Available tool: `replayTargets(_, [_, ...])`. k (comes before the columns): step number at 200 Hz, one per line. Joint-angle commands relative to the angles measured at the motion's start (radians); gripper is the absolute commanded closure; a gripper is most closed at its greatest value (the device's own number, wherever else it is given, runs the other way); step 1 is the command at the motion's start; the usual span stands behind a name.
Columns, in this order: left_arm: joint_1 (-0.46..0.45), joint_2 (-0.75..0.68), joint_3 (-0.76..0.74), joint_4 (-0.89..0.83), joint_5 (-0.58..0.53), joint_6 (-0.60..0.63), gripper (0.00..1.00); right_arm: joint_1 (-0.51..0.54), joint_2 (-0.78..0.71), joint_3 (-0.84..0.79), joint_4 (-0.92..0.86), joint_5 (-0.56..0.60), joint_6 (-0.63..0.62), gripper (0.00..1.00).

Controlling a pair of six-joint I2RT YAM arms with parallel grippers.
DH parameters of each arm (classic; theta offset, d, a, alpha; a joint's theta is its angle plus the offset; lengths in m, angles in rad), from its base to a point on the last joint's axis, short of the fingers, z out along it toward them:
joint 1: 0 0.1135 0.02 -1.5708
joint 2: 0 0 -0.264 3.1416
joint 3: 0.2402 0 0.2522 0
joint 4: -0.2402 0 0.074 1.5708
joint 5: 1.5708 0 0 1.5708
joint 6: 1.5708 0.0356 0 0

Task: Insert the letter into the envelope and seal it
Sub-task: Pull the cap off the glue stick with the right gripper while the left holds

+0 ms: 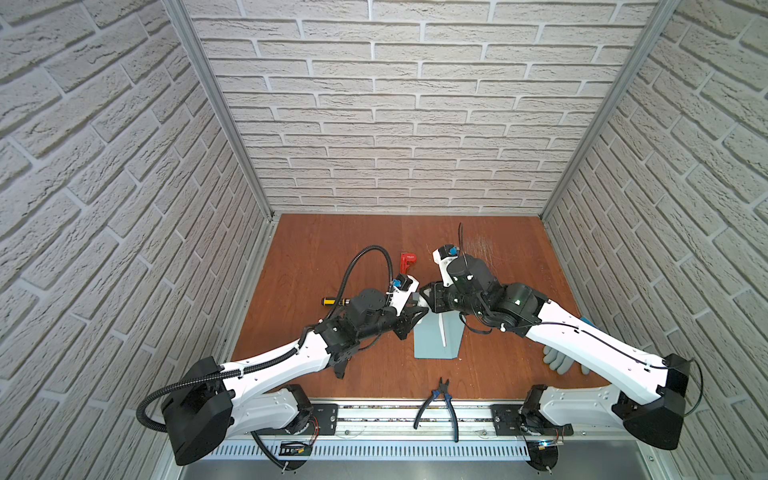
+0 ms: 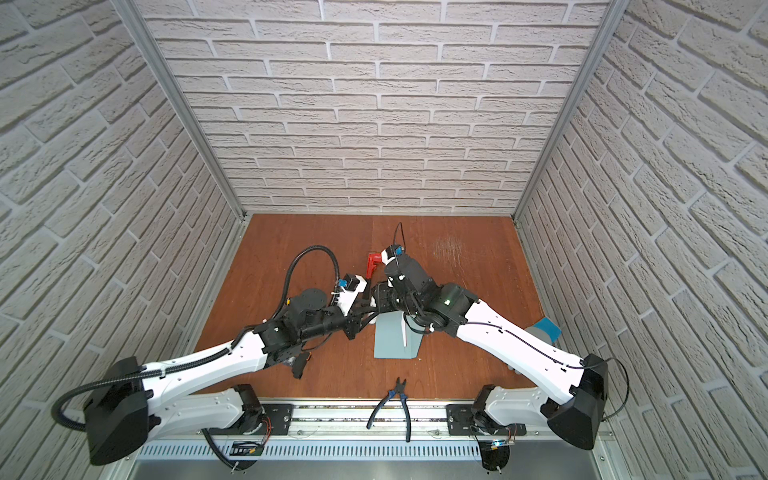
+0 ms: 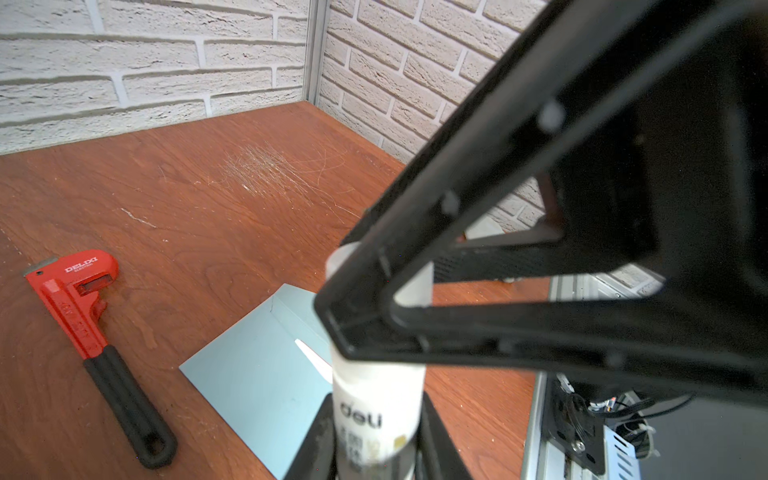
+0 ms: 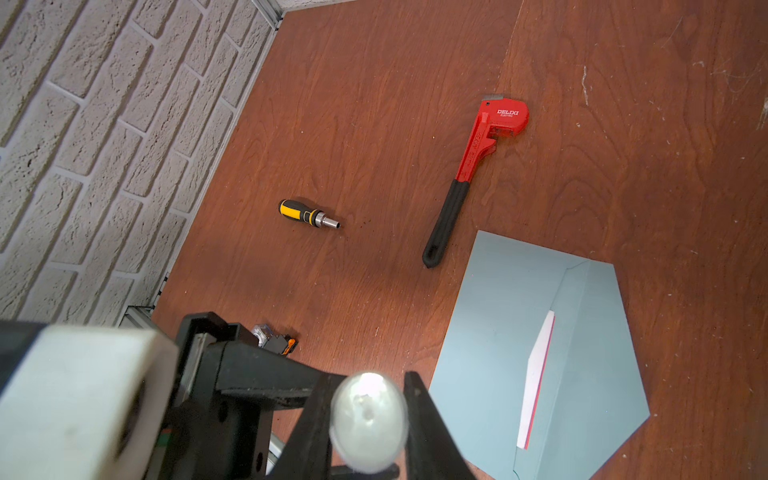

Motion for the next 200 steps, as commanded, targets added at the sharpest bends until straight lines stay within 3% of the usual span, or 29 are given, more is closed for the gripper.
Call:
replayTargets(1, [-0.005,-0.004,-0.039,-0.044,0.012,-0.002,1.00,-0.026,-0.032,0.053,0.057,0.035,-0.019,0.92])
replayTargets(132, [-0.007,-0.057,-0.048,-0.066,-0.001,0.001,1.00,-0.115,-0.099,0.030,-0.008,0.053,-0.021,0.92])
replayTargets(200, [-0.008,-0.144,-0.076,-0.023,-0.001,-0.002,1.00,-0.282,-0.117,-0.178,-0.101,0.308,-0.050,0.91])
